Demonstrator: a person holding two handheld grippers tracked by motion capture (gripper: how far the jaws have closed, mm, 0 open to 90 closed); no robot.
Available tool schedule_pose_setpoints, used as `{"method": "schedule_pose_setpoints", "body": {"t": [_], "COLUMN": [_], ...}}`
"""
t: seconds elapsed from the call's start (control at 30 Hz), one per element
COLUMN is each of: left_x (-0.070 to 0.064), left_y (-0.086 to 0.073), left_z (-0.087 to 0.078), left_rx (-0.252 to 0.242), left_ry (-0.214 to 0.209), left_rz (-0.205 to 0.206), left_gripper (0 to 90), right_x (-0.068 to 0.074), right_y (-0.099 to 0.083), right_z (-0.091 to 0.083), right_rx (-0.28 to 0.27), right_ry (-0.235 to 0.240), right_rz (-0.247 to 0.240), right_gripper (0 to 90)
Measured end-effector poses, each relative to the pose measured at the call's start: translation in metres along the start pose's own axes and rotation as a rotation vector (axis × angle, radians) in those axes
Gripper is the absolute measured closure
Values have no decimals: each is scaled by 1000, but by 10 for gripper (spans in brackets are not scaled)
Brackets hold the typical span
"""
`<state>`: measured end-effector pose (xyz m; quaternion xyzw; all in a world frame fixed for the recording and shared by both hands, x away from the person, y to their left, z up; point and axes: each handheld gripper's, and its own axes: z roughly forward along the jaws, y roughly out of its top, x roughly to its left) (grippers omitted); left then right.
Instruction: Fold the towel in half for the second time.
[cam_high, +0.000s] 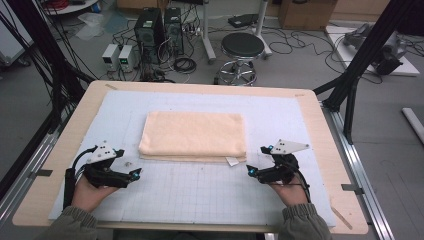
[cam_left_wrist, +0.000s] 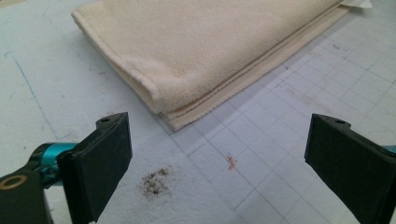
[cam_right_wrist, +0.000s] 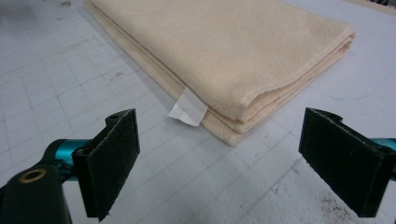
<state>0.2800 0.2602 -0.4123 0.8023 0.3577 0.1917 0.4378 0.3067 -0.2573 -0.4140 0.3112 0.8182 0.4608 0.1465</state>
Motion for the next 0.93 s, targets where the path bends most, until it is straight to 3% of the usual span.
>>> {"method": "schedule_pose_setpoints", "body": {"t": [0.4, 0.93], "left_x": [-6, -6], "left_y": [-7, -13], "left_z": [-13, -17], "left_rx": [-15, -14], "left_ry": [13, 35], "left_rz": [1, 3], "left_gripper": [80, 80], "right_x": [7, 9], "right_y": [-13, -21], "right_z": [-17, -14], "right_rx": [-10, 12], "right_ry": [-9, 5], "right_rz": [18, 16], "right_gripper": [117, 117]}}
